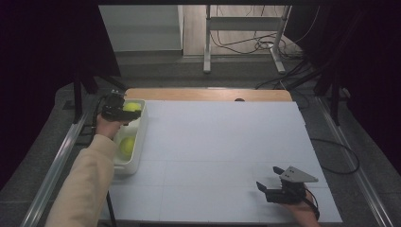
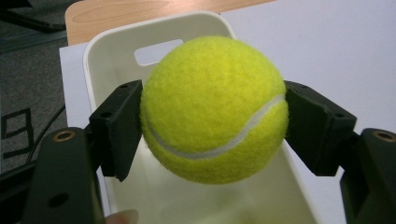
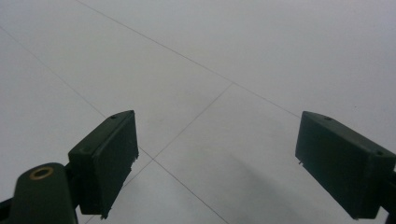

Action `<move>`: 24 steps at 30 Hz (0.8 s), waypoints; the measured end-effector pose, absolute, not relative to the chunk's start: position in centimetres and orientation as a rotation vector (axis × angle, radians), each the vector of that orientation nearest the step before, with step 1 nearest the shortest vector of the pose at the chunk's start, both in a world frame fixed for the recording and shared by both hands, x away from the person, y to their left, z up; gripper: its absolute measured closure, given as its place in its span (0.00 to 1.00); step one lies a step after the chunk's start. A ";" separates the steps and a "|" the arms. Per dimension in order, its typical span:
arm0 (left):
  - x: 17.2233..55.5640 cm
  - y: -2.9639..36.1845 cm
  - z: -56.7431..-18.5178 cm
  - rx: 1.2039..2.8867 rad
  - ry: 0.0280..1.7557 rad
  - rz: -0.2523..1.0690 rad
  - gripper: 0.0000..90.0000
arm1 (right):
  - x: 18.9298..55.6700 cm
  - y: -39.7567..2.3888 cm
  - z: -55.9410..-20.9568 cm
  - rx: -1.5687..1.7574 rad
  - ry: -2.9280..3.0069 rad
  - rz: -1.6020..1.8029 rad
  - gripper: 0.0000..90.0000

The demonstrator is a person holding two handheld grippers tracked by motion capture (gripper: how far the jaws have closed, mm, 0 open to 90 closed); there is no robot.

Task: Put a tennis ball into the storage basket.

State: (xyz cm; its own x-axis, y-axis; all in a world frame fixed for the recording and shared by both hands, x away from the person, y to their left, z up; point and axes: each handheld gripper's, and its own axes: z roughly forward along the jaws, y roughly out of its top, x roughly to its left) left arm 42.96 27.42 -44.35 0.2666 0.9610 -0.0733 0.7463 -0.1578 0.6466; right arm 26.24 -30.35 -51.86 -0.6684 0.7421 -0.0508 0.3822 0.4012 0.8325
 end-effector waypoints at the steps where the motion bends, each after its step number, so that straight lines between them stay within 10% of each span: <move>1: 42.9 27.4 -44.3 1.966 1.535 0.483 0.29 | 26.2 -30.3 -51.9 0.964 2.248 1.174 0.15; 24: 41.2 28.2 -42.4 1.794 1.434 0.485 0.09 | 26.2 -30.4 -51.9 0.967 2.245 1.175 0.15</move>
